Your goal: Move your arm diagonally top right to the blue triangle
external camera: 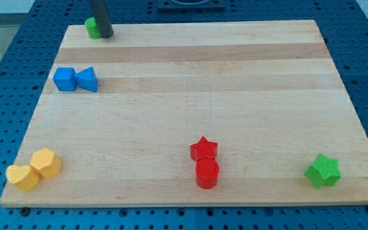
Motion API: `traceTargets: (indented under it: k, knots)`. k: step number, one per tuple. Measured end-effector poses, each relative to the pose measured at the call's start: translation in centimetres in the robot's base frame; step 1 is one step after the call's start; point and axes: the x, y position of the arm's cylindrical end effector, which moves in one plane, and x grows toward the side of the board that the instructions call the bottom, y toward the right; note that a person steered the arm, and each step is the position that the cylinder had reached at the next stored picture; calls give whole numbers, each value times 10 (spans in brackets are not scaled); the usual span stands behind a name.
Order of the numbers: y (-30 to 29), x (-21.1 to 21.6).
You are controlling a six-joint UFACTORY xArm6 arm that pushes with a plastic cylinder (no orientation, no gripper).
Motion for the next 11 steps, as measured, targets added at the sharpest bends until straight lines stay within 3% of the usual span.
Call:
traceTargets:
  k: [2, 4, 11]
  knots:
    - [8, 0]
    - [85, 3]
    - [85, 56]
